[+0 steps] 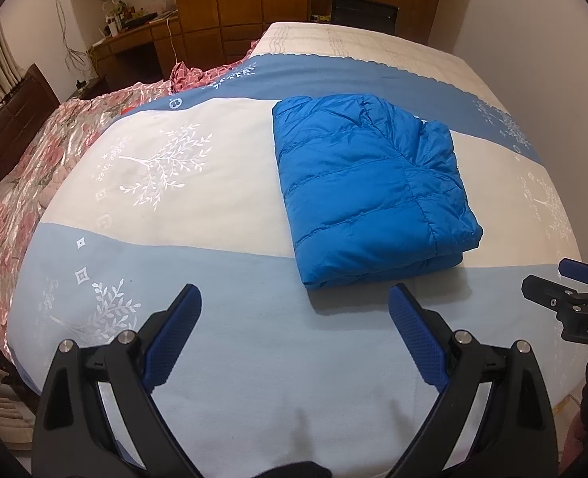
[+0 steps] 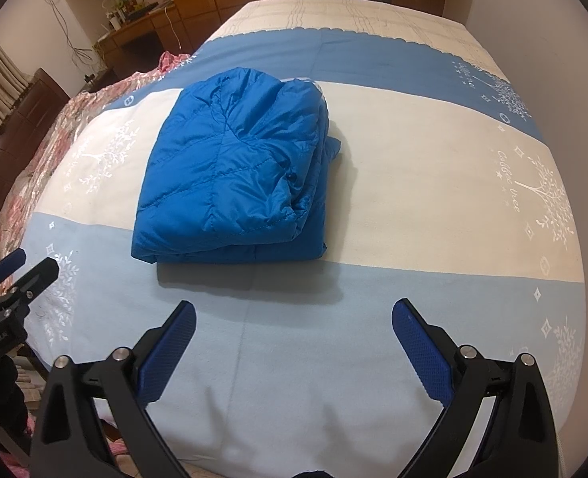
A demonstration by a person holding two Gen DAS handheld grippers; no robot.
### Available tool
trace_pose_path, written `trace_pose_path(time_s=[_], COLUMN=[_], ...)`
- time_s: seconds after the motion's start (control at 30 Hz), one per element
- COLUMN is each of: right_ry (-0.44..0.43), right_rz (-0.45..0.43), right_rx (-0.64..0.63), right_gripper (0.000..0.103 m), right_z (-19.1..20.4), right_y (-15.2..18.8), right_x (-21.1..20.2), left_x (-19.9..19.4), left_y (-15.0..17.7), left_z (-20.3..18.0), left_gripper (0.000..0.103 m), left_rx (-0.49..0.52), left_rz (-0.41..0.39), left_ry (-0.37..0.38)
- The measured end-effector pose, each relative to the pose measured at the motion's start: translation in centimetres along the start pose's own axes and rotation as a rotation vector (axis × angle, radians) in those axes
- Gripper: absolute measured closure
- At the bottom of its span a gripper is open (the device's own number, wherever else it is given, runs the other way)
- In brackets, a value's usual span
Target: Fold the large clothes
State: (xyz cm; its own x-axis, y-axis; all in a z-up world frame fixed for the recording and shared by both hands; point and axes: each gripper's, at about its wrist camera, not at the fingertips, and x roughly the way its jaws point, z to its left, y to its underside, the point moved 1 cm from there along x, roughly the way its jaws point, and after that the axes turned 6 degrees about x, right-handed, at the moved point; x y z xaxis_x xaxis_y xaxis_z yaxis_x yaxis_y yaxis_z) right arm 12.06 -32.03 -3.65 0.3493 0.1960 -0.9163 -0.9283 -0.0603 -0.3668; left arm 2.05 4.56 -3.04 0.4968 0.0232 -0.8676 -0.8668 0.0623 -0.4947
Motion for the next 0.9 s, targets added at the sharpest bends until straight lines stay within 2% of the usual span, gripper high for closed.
trace_pose_path(time_s=[0.9], right_ry=[0.006], right_rz=[0.008], right_rx=[-0.005], right_gripper=[0.004], right_z=[-0.33], right_y=[-0.26], right_x=[0.52], left_x=[-0.06], left_y=[-0.03], left_z=[-0.02], left_gripper=[0.009], left_rx=[-0.002], left_rz=[0.006], left_ry=[0.017])
